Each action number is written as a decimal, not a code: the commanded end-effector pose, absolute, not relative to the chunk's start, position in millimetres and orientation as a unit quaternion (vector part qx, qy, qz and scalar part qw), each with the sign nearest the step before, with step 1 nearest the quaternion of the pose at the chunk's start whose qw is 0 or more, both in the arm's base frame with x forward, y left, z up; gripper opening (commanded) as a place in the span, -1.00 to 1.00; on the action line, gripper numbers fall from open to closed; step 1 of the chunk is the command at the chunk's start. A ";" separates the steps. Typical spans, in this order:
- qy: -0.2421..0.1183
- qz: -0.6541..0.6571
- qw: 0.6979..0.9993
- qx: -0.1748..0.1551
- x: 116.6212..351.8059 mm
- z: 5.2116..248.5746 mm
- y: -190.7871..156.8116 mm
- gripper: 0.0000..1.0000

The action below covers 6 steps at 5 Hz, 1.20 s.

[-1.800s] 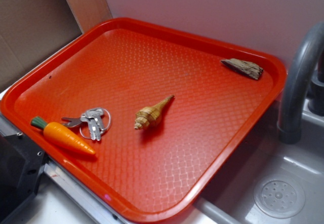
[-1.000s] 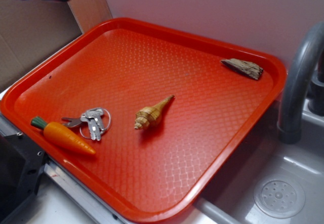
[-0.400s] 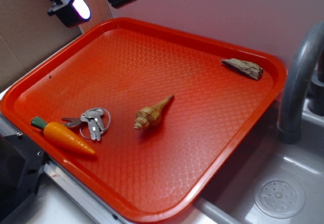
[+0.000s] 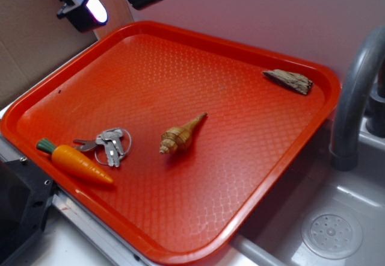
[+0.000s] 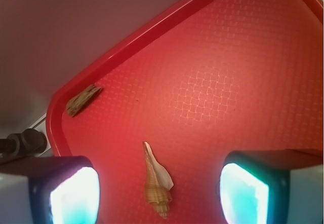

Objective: Grab the wood chip.

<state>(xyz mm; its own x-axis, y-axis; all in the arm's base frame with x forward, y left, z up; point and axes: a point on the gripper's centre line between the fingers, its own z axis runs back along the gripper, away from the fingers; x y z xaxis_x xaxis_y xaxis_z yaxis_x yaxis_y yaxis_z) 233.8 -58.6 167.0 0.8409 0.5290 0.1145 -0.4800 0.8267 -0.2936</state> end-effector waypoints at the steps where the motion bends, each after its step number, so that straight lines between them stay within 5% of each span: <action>1: -0.075 0.275 0.950 -0.123 276.0 153.7 -61.9 1.00; 4: -0.103 0.227 0.961 -0.123 329.3 97.1 -110.2 1.00; 6: -0.079 0.219 0.965 -0.117 356.5 69.6 -144.1 1.00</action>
<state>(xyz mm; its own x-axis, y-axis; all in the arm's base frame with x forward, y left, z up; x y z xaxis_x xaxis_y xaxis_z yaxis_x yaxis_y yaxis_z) 341.5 -145.2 42.4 0.8971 0.4397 0.0419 -0.4243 0.8842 -0.1953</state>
